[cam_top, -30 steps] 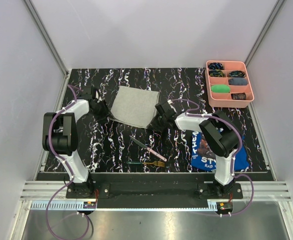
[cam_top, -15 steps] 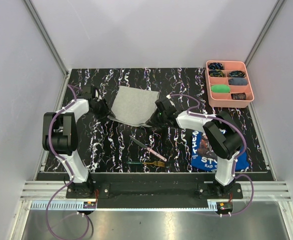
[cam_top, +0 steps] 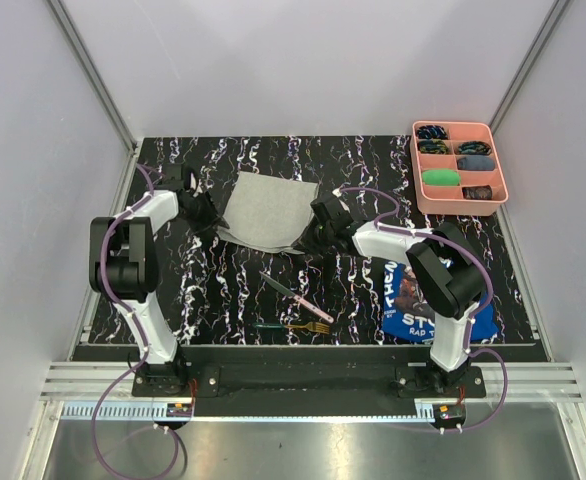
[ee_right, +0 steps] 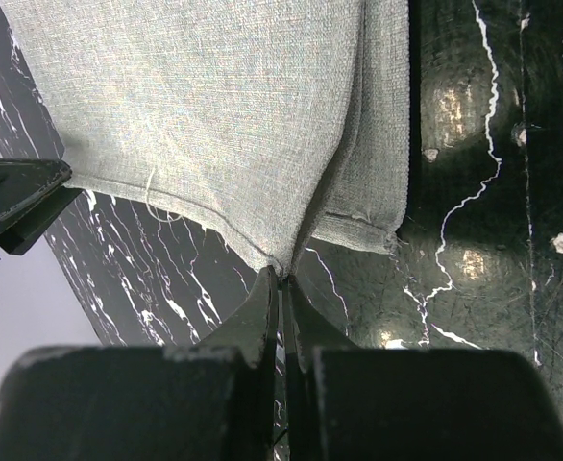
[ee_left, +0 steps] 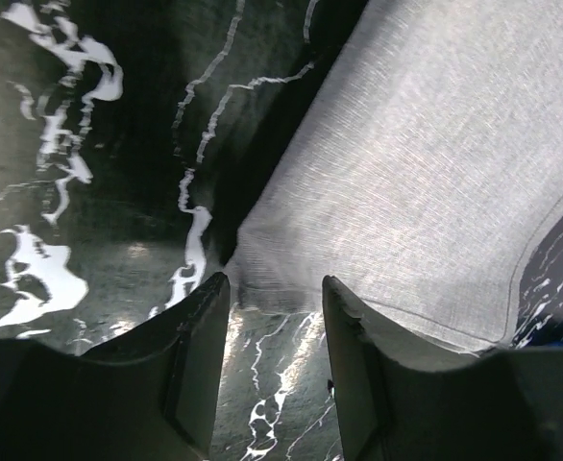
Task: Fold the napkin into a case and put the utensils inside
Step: Smooth out the square-folded napkin at the center of the board.
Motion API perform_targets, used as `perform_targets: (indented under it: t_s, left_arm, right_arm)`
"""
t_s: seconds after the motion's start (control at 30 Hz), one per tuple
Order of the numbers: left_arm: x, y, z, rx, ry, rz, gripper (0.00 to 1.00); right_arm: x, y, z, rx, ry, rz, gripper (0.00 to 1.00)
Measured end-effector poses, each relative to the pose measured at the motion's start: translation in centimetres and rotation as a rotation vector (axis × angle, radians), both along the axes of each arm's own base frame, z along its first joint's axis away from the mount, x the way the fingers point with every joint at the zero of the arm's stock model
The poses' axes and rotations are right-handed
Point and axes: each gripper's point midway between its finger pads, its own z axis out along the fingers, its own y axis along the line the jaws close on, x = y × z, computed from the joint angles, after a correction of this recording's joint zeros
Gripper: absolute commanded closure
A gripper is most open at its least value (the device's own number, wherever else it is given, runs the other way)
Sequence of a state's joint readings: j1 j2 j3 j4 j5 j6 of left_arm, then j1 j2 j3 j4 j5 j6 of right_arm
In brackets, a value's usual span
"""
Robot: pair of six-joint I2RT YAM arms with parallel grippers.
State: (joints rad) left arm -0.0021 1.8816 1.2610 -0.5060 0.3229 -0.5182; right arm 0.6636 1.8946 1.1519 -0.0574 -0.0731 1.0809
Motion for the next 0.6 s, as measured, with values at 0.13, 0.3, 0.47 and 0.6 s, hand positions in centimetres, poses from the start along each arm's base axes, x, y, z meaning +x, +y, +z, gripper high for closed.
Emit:
perform_targets:
  t_s: [0.13,0.3,0.47,0.6]
  left_arm:
    - [-0.1,0.9,-0.2,0.02,0.012,0.02,0.52]
    - [-0.2,1.3,-0.3,0.026,0.018,0.029,0.54]
    - [0.2,1.0,-0.3,0.01,0.018,0.028,0.58]
    - [0.2,0.7,-0.3,-0.01,0.02,0.023,0.73]
  right_arm:
    - [0.0,-0.1,0.0,0.001,0.001,0.002,1.0]
    - [-0.1,0.0,0.1,0.007,0.005,0.009,1.0]
    - [-0.1,0.1,0.1,0.01,0.006,0.011,1.0]
    - [-0.1,0.1,0.1,0.013,0.008,0.014,1.0]
